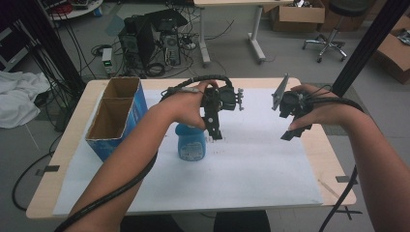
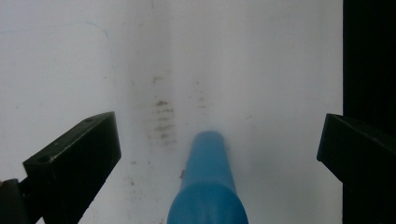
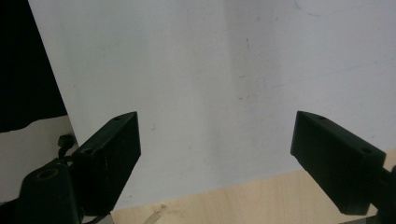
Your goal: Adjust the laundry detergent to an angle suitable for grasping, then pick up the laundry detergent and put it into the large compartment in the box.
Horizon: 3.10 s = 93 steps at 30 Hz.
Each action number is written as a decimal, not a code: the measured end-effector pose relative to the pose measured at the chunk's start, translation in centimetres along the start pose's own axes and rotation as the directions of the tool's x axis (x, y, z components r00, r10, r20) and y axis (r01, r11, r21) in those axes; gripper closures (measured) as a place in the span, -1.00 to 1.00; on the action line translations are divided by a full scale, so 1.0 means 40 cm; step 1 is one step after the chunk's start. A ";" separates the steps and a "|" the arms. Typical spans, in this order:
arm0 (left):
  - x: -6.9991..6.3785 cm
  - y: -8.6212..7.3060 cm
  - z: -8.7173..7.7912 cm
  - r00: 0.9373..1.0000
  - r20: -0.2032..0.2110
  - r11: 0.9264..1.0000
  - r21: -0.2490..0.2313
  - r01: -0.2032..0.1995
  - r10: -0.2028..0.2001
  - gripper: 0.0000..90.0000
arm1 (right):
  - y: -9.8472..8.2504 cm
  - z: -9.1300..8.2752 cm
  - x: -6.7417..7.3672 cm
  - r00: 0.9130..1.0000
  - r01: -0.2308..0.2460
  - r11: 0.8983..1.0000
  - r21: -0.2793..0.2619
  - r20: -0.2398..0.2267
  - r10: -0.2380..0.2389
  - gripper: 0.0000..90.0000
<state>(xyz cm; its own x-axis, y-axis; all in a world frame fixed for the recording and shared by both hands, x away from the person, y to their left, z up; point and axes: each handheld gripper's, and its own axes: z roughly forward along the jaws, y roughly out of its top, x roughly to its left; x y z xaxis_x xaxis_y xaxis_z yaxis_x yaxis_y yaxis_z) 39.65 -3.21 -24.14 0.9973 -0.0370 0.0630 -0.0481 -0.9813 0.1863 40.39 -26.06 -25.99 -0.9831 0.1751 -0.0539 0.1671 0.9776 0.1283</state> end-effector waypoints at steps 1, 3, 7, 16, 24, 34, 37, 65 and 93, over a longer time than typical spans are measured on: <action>0.000 0.000 0.000 1.000 0.000 1.000 0.000 0.000 0.000 -1.00 | 0.000 0.000 0.000 1.000 0.000 1.000 0.000 0.000 0.000 -0.64; 0.000 0.003 -0.004 1.000 0.004 1.000 -0.006 -0.004 0.004 -1.00 | 0.002 0.001 0.002 1.000 -0.002 1.000 -0.001 0.005 0.002 -0.64; 0.003 0.005 -0.003 1.000 0.001 1.000 0.001 -0.006 0.006 -1.00 | 0.003 0.007 0.007 1.000 0.007 1.000 0.004 0.002 -0.007 -0.64; 0.005 -0.001 -0.018 1.000 -0.002 1.000 -0.031 0.006 -0.006 -1.00 | 0.000 -0.006 0.009 1.000 -0.003 1.000 -0.005 0.015 0.003 -0.64; 0.004 0.009 -0.022 1.000 -0.010 1.000 -0.027 -0.011 0.010 -1.00 | -0.005 -0.005 0.007 1.000 -0.011 1.000 -0.007 0.021 0.011 -0.64; -0.001 -0.002 -0.040 1.000 -0.022 1.000 -0.021 -0.006 0.006 -1.00 | -0.001 -0.005 0.004 1.000 -0.015 1.000 -0.011 0.017 0.015 -0.64; 0.000 -0.004 -0.039 1.000 -0.016 1.000 -0.028 -0.004 0.003 -1.00 | -0.003 -0.005 0.005 1.000 -0.020 1.000 -0.009 0.018 0.021 -0.64; -0.008 -0.071 -0.130 0.999 -0.045 0.998 -0.054 0.023 -0.025 -1.00 | 0.014 0.005 0.007 1.000 -0.003 1.000 -0.021 0.011 0.003 -0.64; 0.003 -0.179 -0.080 0.998 -0.007 0.998 -0.016 0.065 -0.065 -1.00 | 0.029 0.035 0.011 1.000 0.004 1.000 -0.021 0.001 -0.004 -0.64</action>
<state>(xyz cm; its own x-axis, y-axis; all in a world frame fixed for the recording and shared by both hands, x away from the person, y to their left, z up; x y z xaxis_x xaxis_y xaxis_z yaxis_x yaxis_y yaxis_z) 39.95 4.39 -22.33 0.9979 0.0286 0.0574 0.0162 -0.9784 0.2060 40.28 -24.70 -27.27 -0.9838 0.1708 -0.0552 0.1611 0.9757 0.1486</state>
